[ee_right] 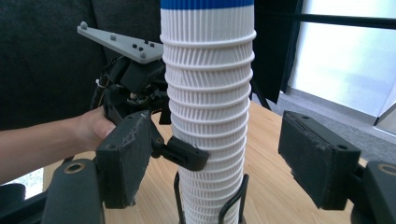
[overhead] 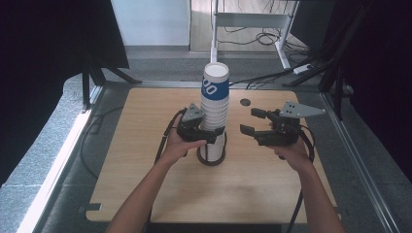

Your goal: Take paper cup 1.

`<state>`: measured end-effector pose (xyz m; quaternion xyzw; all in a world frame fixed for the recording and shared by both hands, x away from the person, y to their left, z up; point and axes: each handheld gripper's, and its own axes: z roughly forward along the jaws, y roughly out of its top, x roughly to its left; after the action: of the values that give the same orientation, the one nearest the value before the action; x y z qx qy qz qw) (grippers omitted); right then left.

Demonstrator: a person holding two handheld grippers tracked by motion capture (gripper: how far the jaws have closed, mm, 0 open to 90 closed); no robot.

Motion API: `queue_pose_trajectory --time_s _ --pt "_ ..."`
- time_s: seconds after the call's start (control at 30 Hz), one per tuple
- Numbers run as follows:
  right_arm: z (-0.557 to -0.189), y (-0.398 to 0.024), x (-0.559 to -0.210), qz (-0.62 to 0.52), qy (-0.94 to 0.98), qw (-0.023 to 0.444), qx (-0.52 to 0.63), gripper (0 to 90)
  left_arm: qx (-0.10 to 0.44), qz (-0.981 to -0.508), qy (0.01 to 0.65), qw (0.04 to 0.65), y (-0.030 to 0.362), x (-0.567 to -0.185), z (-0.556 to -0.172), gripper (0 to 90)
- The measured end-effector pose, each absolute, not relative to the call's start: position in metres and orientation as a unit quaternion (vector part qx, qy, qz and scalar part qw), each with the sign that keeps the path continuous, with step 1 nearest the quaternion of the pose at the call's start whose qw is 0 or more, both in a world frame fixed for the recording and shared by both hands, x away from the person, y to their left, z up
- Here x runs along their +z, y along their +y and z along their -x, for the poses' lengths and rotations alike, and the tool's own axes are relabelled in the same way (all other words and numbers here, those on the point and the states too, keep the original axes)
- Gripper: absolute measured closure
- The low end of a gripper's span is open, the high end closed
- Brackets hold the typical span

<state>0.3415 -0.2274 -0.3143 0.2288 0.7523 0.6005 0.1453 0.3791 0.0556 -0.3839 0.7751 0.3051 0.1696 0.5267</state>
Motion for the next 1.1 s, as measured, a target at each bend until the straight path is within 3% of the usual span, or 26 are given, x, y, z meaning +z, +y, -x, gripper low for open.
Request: queue_pose_trajectory --time_s 1.1 --pt "-0.365 -0.205 -0.274 -0.204 0.758 0.125 0.606 25.1 0.170 -0.775 0.305 0.527 0.055 -0.384 -0.378 12.7"
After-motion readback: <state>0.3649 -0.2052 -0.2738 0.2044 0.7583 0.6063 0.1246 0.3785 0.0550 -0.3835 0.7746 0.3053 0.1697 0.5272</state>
